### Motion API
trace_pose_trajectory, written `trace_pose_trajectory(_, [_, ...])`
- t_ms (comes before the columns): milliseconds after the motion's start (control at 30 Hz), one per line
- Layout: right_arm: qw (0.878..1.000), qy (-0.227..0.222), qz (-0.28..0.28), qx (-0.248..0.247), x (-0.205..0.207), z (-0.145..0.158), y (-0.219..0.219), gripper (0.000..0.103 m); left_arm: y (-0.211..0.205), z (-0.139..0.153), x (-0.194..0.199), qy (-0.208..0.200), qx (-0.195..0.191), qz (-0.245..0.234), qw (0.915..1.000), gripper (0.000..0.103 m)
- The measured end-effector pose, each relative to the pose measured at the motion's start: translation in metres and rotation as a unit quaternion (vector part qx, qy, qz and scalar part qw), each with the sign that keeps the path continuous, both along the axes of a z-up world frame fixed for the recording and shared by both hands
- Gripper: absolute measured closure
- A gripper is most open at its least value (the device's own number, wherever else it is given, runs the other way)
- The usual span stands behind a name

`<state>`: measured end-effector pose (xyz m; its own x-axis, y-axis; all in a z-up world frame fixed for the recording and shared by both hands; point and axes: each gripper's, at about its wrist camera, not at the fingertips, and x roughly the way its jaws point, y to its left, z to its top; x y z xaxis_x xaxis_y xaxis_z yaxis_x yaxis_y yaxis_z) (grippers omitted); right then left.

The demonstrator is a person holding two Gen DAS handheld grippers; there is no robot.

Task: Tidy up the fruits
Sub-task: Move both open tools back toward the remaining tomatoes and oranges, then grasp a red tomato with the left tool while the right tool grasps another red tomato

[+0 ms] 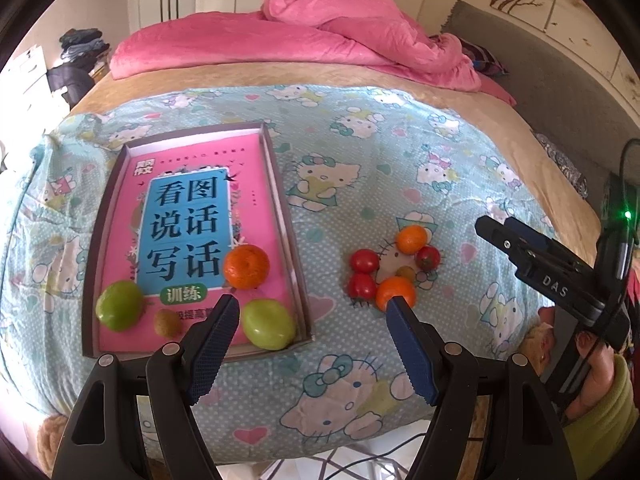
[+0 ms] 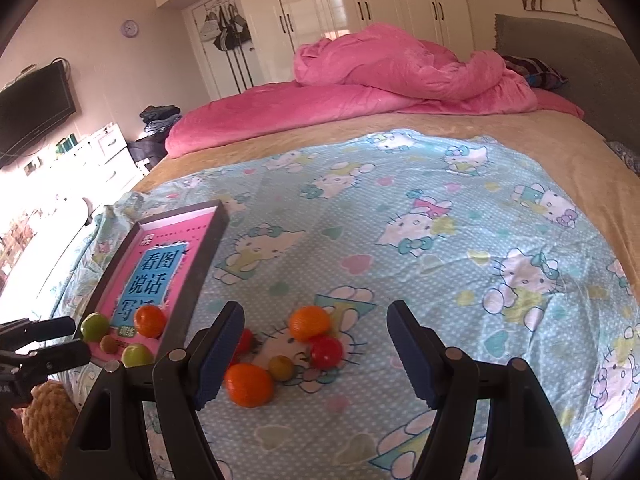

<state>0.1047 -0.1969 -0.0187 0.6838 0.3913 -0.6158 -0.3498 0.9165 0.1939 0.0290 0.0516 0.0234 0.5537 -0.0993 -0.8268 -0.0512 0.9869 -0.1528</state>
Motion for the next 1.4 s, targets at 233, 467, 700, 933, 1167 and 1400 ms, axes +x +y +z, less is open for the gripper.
trace_pose_trajectory(233, [1.0, 0.015, -0.009, -0.003, 0.006, -0.011, -0.01, 0.03, -0.02, -0.007, 0.003, 0.011, 0.006, -0.026, 0.9996, 0.026])
trace_pose_trajectory(467, [0.999, 0.031, -0.006, -0.008, 0.011, -0.022, -0.011, 0.03, -0.035, -0.018, 0.008, 0.025, 0.008, -0.043, 0.9987, 0.026])
trace_pose_trajectory(700, [0.999, 0.042, 0.01, -0.019, 0.013, -0.033, -0.007, 0.03, -0.039, -0.03, 0.015, 0.044, 0.008, -0.044, 0.998, 0.026])
trace_pose_trajectory(933, [0.998, 0.06, 0.022, -0.03, 0.016, -0.046, -0.001, 0.03, -0.037, -0.045, 0.027, 0.066, 0.0, -0.037, 0.9971, 0.026])
trace_pose_trajectory(1167, [0.996, 0.065, 0.031, -0.05, 0.017, -0.057, 0.005, 0.03, -0.032, -0.055, 0.041, 0.078, -0.022, -0.033, 0.9962, 0.026])
trace_pose_trajectory(1400, [0.995, 0.078, 0.039, -0.046, 0.024, -0.067, 0.007, 0.03, -0.034, -0.064, 0.052, 0.087, -0.033, -0.037, 0.9949, 0.034])
